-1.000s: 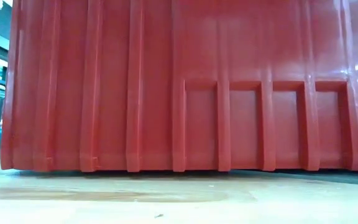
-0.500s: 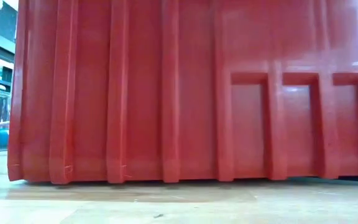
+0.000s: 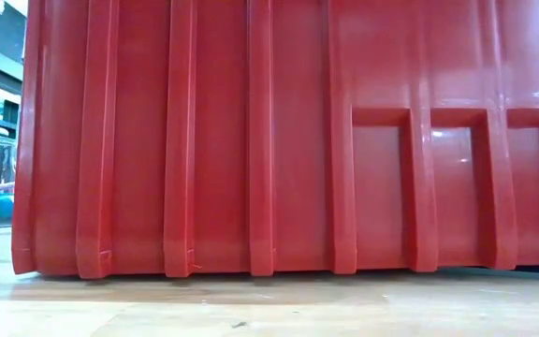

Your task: Sort Items/Unsort Items

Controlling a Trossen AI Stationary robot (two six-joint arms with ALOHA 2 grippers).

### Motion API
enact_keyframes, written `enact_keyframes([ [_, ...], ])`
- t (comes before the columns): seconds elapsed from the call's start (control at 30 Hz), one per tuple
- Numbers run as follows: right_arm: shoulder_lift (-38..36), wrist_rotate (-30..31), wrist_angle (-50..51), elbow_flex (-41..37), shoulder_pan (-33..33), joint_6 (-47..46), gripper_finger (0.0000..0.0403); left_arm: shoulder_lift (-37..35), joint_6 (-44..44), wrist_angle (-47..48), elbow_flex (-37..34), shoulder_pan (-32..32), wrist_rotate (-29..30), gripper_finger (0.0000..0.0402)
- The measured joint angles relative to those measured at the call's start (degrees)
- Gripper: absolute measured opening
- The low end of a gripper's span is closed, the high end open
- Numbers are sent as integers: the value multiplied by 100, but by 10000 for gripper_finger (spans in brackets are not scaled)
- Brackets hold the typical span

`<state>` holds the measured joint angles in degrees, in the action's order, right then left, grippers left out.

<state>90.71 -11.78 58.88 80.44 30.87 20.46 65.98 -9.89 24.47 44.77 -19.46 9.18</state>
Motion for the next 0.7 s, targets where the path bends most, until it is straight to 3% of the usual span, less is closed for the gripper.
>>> enact_keyframes([
  [0.33, -71, -314, -440, 69, -203, -652, 0, 2, -46, -377, -7, 0, 91, 0],
  [0.53, -402, 538, 96, 965, -186, -837, 0, 2, -9, -484, -7, 0, 314, 0],
  [0.7, -421, 1285, 871, 1717, -254, -2191, 0, -16, -9, -516, -7, 0, 288, 0],
])
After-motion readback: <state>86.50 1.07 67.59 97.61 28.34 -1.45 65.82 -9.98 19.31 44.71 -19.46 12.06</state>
